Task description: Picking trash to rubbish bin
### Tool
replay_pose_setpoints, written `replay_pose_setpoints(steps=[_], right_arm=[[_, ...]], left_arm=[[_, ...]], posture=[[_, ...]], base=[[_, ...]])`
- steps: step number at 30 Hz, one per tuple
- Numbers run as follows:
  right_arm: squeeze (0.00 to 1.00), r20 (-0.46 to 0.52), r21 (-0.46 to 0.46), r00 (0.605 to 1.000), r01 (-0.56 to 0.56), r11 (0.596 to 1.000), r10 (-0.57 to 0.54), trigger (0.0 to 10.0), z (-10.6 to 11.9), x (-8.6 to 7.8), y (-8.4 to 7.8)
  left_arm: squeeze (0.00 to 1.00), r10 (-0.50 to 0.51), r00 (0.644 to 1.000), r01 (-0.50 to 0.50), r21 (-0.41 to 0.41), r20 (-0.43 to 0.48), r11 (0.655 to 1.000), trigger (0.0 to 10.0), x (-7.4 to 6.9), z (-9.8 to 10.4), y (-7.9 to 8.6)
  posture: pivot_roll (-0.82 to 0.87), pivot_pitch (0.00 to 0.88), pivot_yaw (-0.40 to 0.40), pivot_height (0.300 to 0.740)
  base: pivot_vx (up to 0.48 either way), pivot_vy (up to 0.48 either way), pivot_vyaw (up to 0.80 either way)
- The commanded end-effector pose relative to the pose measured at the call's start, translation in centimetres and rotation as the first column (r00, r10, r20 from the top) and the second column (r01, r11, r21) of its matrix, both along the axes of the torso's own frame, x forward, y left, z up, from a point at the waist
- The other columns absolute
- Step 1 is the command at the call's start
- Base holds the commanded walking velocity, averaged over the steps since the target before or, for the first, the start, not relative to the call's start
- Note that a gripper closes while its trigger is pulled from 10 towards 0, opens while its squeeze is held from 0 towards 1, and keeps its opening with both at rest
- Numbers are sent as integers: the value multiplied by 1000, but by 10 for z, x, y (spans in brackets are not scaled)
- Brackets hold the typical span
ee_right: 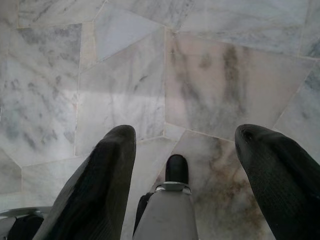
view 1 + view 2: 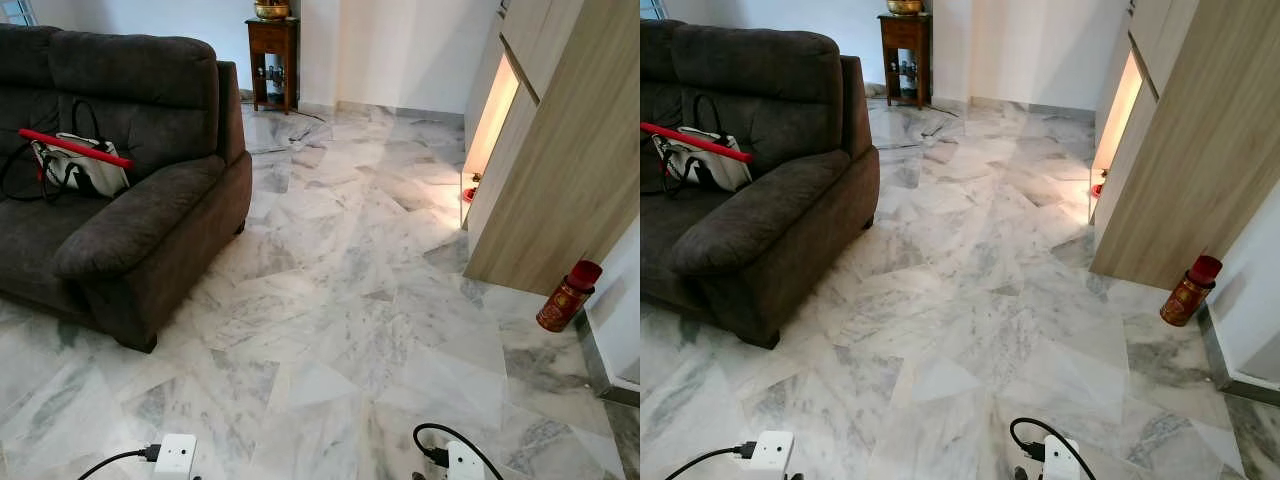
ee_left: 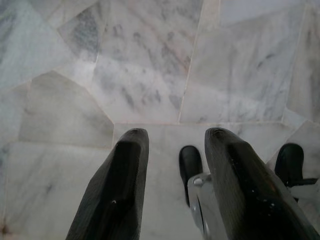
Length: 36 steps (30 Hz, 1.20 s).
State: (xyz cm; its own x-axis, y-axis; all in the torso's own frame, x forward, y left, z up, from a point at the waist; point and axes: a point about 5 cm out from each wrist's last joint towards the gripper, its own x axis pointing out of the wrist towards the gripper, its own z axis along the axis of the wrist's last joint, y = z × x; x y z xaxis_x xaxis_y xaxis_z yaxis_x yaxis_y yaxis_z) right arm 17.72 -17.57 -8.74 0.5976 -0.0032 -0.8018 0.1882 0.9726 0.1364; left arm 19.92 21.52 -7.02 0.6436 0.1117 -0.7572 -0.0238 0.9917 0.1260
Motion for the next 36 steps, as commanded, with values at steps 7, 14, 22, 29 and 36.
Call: replay_pose_setpoints(steps=[7, 14, 22, 29, 36], right_arm=[[0, 39, 10, 998, 51, 999, -51, 10000, 5, 9, -3], [0, 73, 9, 995, 67, 998, -67, 10000, 9, 16, -6], [0, 106, 13, 990, 95, 995, -96, 10000, 13, 22, -7], [0, 118, -7, 989, 92, 996, -90, 10000, 12, 20, -8], [0, 99, -16, 990, 97, 995, -95, 10000, 9, 13, -11]], left_arm=[[0, -11, 996, 12, -10, 93, 1000, 10000, 27, 16, -3], [0, -19, 994, 21, -18, 106, 1000, 10000, 33, 19, -6], [0, -4, 995, 6, -23, 102, 1000, 10000, 26, 15, -6], [0, -6, 997, 7, -12, 79, 1000, 10000, 19, 11, -4], [0, -6, 998, 6, -6, 61, 1000, 10000, 14, 8, -2]], posture=[[108, 0, -50, 740], [109, 0, -43, 740], [111, 0, -39, 740], [114, 0, -37, 740], [112, 0, -29, 740]], base=[[0, 0, 0], [0, 0, 0], [0, 0, 0], [0, 0, 0], [0, 0, 686]])
